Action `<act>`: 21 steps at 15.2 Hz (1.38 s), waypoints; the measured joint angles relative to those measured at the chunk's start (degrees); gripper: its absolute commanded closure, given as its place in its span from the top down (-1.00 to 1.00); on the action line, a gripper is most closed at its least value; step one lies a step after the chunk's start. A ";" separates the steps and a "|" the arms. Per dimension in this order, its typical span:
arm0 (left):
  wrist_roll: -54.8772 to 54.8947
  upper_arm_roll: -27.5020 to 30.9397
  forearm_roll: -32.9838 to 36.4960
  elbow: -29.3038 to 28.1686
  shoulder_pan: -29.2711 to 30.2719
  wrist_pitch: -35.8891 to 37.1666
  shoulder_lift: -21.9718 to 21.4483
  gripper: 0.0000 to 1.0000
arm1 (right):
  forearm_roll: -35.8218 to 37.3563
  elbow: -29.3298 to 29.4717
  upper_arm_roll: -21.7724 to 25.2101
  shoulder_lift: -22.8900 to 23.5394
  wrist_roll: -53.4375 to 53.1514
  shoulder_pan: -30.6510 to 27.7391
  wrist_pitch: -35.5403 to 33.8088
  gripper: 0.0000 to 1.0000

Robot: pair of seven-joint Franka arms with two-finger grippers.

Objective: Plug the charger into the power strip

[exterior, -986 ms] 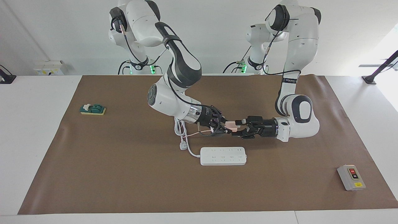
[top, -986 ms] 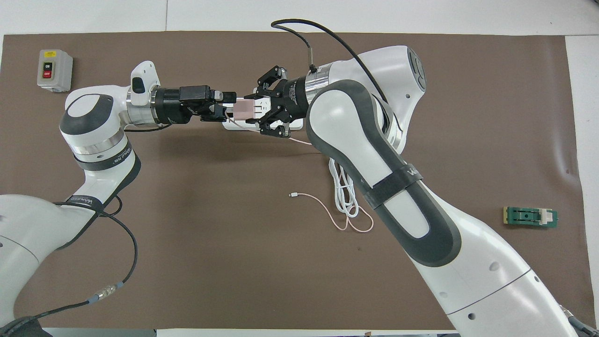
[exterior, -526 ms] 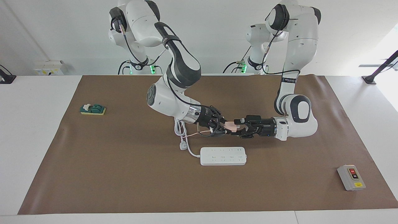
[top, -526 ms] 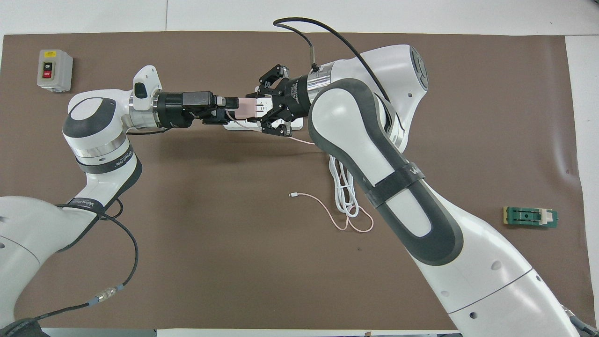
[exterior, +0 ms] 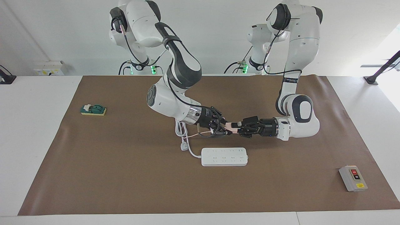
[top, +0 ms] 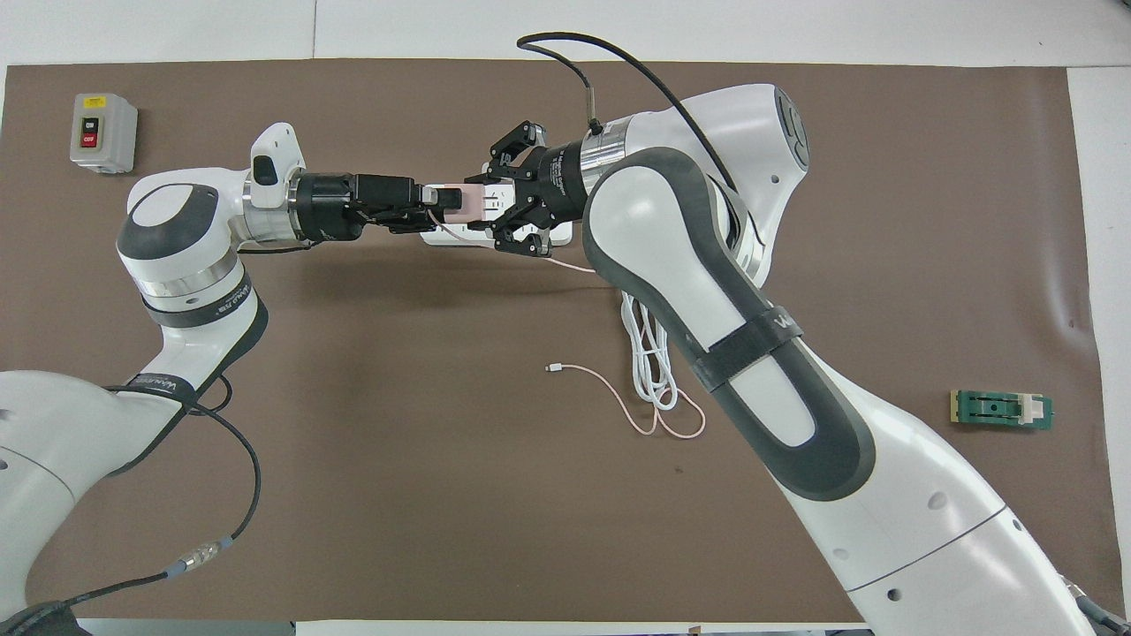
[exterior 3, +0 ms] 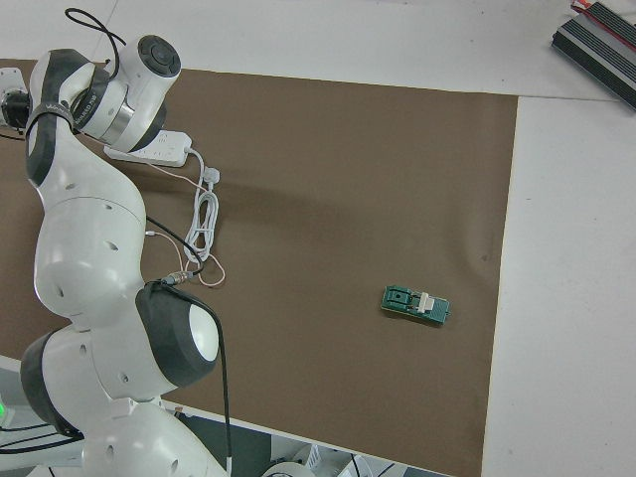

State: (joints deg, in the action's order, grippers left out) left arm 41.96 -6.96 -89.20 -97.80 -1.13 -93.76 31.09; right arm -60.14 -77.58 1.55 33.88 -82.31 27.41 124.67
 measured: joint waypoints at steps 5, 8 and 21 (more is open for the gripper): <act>-0.08 0.08 -0.02 0.01 0.00 0.00 -0.39 -1.00 | -0.15 0.23 0.08 0.01 -0.93 -0.06 0.01 1.00; -0.24 0.09 -0.03 0.02 0.00 0.00 -0.79 -1.00 | -0.15 0.25 0.48 0.01 -2.93 -0.76 -0.39 1.00; -9.60 4.26 26.74 6.28 1.02 -0.04 -6.43 -1.00 | 14.46 1.36 3.18 -8.03 -3.56 -16.40 -11.43 1.00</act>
State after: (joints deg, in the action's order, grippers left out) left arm 32.36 -2.70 -62.46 -91.53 -0.11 -93.81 24.66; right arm -45.69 -76.21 4.73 25.85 -85.87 11.01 113.23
